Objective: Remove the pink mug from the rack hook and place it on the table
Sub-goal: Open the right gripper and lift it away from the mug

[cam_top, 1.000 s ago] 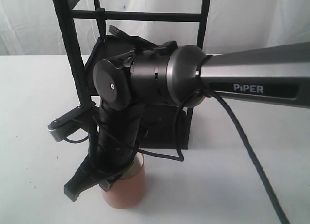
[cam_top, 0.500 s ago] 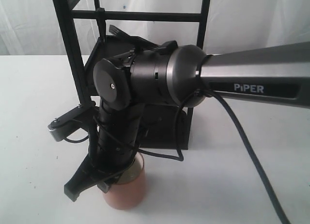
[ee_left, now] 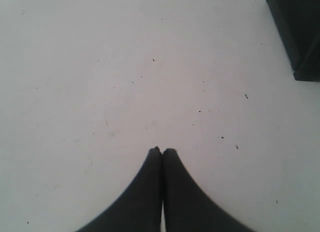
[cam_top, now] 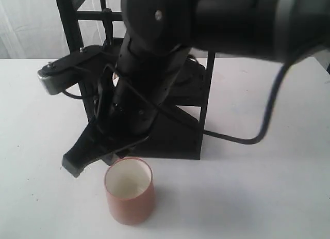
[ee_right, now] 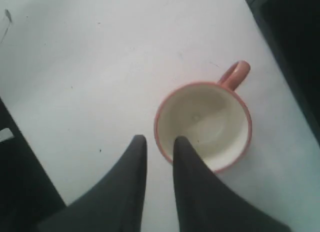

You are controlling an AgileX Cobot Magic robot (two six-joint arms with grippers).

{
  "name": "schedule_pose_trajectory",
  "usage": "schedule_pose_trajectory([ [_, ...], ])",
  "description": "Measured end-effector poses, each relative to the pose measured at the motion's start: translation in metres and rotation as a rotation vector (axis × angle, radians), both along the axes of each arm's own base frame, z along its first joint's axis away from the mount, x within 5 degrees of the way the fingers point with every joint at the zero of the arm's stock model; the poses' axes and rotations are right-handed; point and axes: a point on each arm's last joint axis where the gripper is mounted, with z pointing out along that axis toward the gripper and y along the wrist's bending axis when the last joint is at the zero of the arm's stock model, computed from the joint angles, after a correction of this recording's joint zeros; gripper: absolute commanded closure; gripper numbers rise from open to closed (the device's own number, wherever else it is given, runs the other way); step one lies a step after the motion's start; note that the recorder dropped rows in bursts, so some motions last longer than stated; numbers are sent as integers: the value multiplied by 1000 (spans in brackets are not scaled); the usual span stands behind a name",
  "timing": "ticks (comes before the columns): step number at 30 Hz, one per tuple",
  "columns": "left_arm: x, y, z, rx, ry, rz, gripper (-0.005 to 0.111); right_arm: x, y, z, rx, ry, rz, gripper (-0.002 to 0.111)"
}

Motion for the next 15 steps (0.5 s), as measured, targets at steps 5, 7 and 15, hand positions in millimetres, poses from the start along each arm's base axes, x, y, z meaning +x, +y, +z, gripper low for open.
schedule_pose_trajectory([
  [5, 0, 0, 0, 0, 0, 0, 107, -13, -31, 26, -92, -58, 23, 90],
  [7, 0, 0, 0, 0, 0, 0, 107, -14, -43, 29, -137, -116, 23, 90],
  [15, 0, 0, 0, 0, 0, 0, 107, 19, -150, 27, -610, -585, -218, 91],
])
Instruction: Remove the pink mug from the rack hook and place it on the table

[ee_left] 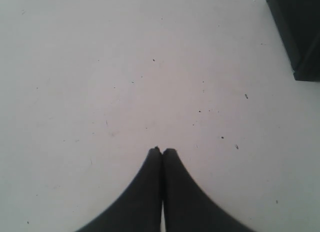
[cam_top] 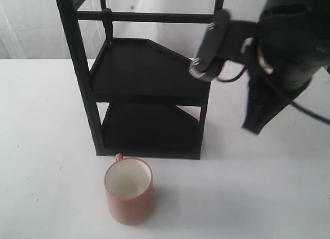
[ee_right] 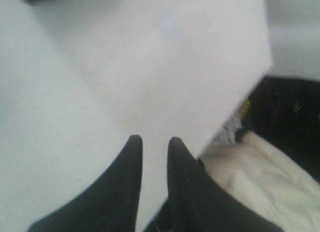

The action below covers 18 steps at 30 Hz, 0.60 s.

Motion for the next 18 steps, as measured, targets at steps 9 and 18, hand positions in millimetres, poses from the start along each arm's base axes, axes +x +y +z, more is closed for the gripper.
schedule_pose_trajectory([
  [9, 0, 0, 0, 0, 0, 0, 107, 77, -184, -46, 480, -52, -922, 108],
  [18, 0, 0, 0, 0, 0, 0, 107, 35, -188, -155, 787, -50, -921, 108],
])
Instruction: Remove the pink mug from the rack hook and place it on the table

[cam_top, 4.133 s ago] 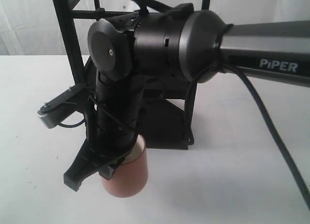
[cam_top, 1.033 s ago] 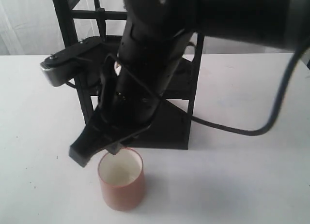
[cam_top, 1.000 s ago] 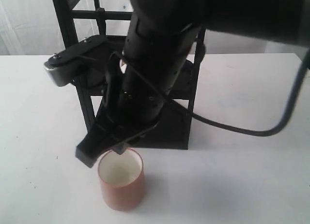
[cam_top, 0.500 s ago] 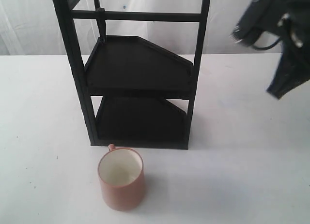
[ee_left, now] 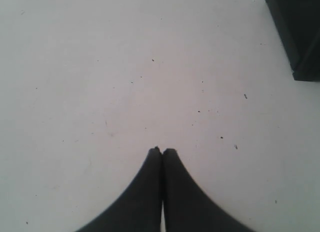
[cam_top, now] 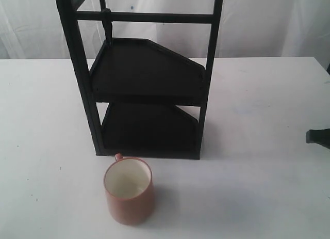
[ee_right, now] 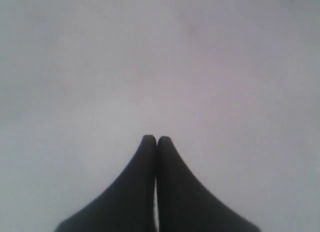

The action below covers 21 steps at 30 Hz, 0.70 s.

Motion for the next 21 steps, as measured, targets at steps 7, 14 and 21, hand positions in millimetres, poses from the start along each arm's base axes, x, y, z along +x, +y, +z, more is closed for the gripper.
schedule_pose_trajectory([
  [7, 0, 0, 0, 0, 0, 0, 107, -50, 12, 61, 119, -598, -91, 108],
  [14, 0, 0, 0, 0, 0, 0, 107, -111, 28, 101, 68, -1003, 53, 108],
  [21, 0, 0, 0, 0, 0, 0, 107, -152, 33, 107, 44, -1039, 72, 108],
])
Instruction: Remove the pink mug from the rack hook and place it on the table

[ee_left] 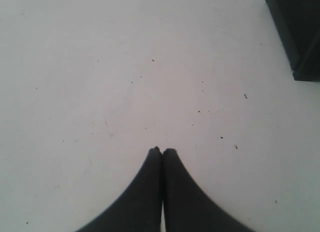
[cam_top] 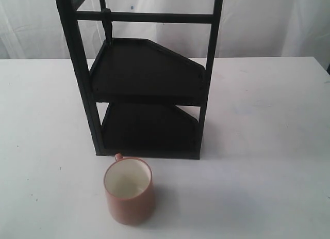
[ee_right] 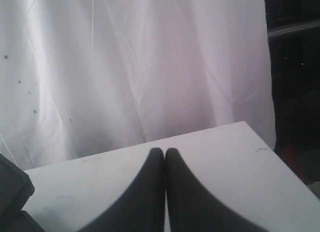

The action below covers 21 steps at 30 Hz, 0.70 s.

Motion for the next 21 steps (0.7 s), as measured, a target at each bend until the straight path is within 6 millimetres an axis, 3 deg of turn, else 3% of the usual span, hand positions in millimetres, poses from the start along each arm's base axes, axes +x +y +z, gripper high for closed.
schedule_pose_trajectory([
  [6, 0, 0, 0, 0, 0, 0, 107, -19, 0, 2, -1, -21, -14, 108],
  [12, 0, 0, 0, 0, 0, 0, 107, -25, 0, 4, -2, -51, -15, 108],
  [17, 0, 0, 0, 0, 0, 0, 107, -32, -2, -7, -23, 39, -38, 108],
  [21, 0, 0, 0, 0, 0, 0, 107, -49, -2, -20, -148, -22, -42, 108],
])
